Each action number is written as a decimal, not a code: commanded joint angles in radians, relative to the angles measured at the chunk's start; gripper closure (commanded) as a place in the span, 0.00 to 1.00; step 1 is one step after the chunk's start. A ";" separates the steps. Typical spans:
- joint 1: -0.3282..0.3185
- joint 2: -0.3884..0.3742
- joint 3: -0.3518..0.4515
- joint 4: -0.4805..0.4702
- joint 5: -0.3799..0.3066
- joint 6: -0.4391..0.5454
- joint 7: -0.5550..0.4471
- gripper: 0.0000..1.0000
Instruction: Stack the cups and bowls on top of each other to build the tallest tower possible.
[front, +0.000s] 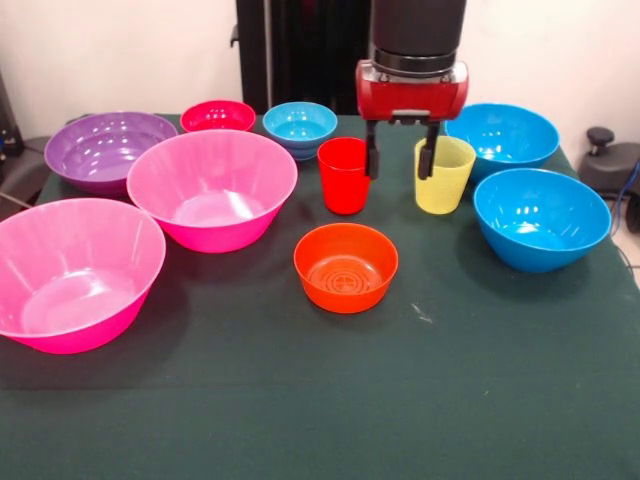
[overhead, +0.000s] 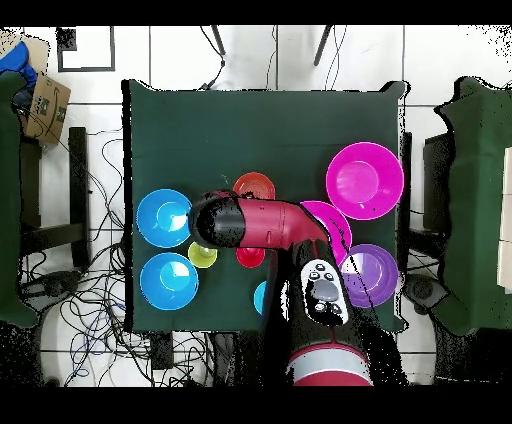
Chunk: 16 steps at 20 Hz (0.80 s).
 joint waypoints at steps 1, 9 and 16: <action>0.052 0.031 0.087 0.033 -0.022 -0.031 0.095 0.00; 0.094 0.019 0.073 -0.003 0.006 0.020 0.111 0.00; 0.114 0.058 0.055 -0.009 -0.005 -0.050 0.129 0.00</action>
